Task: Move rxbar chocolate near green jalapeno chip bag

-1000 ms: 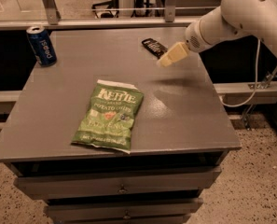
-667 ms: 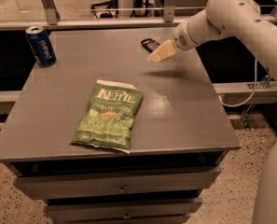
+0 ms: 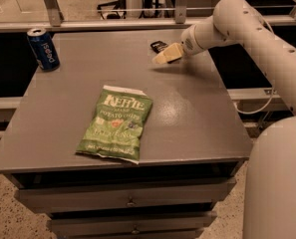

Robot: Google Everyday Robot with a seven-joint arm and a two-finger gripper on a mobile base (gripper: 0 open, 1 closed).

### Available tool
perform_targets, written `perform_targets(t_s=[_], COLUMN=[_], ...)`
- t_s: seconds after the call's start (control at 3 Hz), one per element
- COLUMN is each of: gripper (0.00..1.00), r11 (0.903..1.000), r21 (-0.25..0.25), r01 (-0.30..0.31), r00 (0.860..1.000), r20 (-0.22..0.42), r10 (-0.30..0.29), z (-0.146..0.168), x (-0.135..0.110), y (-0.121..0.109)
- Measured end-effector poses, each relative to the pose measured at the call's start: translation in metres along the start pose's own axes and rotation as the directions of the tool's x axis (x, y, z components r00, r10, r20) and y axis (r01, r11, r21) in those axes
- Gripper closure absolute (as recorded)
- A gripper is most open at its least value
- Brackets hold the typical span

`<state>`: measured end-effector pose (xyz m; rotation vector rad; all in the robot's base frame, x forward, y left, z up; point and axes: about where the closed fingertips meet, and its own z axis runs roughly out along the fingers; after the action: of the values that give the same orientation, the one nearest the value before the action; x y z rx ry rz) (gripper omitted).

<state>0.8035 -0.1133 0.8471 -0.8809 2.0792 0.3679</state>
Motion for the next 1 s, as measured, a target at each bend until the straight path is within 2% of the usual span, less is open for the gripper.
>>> perform_targets(t_s=[0.33,0.67,1.0], gripper=[0.00,0.21,0.52], r11=[0.9993,0.9986,0.9985], r21=[-0.011,-0.011,-0.011], r01=[-0.035,-0.051,-0.054], r00=[0.999,0.998,0.998], r20=[0.012,0.023,0.033], r10=[0.036,0.052,0.054], z=[0.0068,0.0092,0.0088], x=[0.0040,0.0072,0.0072], y=[-0.0061,-0.0119,-0.0141])
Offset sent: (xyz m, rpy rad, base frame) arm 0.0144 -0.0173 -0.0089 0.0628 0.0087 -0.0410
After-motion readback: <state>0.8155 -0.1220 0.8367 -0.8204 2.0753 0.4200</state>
